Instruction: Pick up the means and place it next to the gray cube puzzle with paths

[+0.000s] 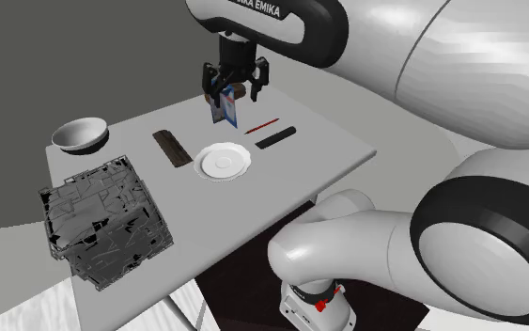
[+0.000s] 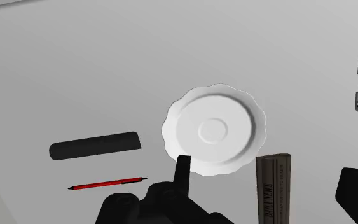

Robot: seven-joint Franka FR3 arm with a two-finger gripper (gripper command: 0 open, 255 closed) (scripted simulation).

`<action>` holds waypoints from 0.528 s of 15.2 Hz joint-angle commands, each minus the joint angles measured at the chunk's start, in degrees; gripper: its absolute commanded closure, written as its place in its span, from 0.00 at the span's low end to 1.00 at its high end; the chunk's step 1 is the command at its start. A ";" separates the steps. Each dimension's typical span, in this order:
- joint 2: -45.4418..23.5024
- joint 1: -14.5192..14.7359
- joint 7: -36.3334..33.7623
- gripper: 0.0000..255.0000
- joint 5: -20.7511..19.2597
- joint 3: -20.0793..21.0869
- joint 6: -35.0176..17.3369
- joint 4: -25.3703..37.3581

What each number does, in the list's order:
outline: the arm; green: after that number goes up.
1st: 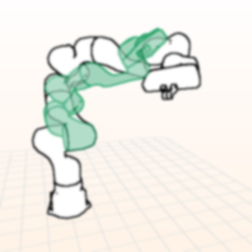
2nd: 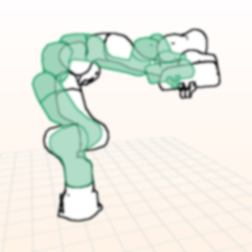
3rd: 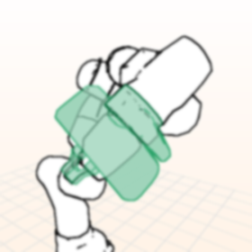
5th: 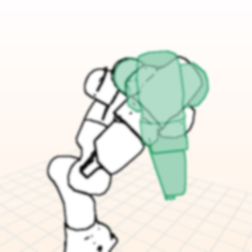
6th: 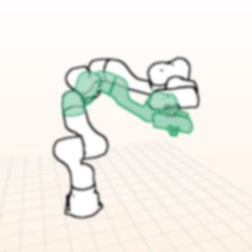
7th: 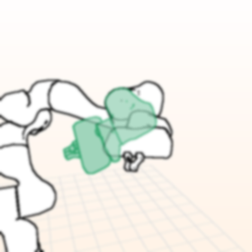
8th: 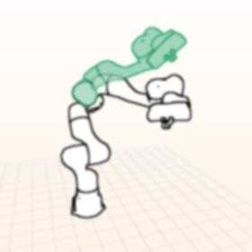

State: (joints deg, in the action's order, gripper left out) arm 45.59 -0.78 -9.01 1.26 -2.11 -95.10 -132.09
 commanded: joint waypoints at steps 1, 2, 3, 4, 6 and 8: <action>0.00 0.00 0.00 0.00 0.00 0.00 0.00 0.00; -1.92 -0.75 -1.51 0.00 0.22 -0.11 -1.25 0.23; -3.85 -1.50 -3.00 0.00 0.46 -0.24 -2.45 0.50; -5.78 -2.22 -4.48 0.00 0.68 -0.40 -3.62 0.81; -9.63 -3.63 -7.37 0.00 1.15 -0.76 -5.85 1.53; -13.46 -4.95 -10.20 0.00 1.62 -1.25 -7.94 2.36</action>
State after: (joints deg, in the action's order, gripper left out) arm 34.09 -5.04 -17.61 2.60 -3.18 -101.74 -129.94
